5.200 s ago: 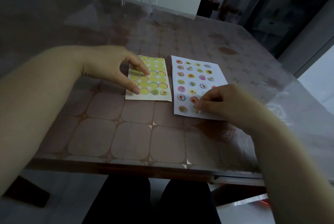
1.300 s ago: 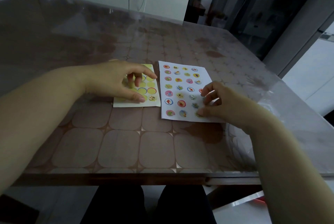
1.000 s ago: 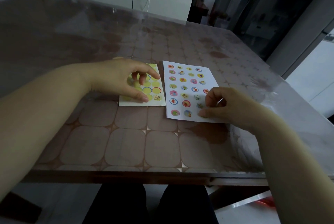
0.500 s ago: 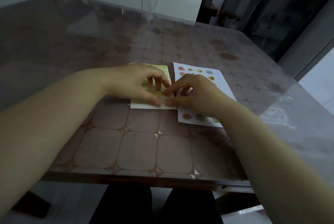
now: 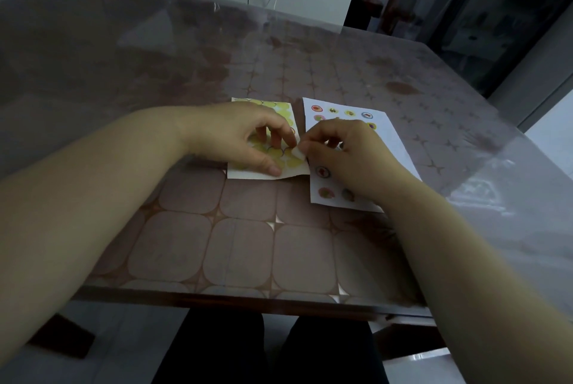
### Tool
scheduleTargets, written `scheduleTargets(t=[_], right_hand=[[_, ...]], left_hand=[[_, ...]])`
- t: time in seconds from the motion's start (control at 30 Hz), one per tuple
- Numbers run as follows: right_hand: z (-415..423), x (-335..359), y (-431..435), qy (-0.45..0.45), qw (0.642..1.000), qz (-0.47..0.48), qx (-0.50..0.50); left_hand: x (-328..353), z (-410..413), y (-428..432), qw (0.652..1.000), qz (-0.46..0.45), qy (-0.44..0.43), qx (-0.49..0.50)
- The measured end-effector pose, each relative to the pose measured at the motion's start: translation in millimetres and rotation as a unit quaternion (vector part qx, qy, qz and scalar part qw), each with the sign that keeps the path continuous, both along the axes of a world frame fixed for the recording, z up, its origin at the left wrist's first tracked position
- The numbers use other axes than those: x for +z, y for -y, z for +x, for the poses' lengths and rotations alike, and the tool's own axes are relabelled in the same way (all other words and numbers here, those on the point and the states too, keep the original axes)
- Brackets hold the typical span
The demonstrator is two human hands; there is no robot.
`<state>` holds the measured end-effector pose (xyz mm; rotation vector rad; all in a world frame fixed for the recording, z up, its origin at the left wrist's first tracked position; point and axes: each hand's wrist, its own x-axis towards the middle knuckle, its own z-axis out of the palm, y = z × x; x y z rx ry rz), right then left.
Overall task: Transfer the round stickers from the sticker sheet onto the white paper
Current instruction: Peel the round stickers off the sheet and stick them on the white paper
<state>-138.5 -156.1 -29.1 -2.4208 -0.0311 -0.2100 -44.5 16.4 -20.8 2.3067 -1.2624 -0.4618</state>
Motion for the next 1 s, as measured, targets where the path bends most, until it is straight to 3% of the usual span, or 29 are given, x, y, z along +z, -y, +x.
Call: scheduleTargets(t=[0.27,0.57,0.83,1.0], right_hand=[[-3,1,-1,0.016,0.999,0.037,-0.028],[-13,23,7,0.043,0.976,0.202,-0.063],[-56,46,58,-0.032,0.993,0.073,-0.087],[-79,16,77,-0.059,0.986,0.078,-0.138]], left_hand=[[0,0,0,1.000,-0.008,0.023,-0.016],[-1,2,-3,0.997,0.007,0.074,-0.035],[-3,5,-3,0.995,-0.020,0.091,-0.019],[-5,3,4,0.986,-0.048,0.157,-0.023]])
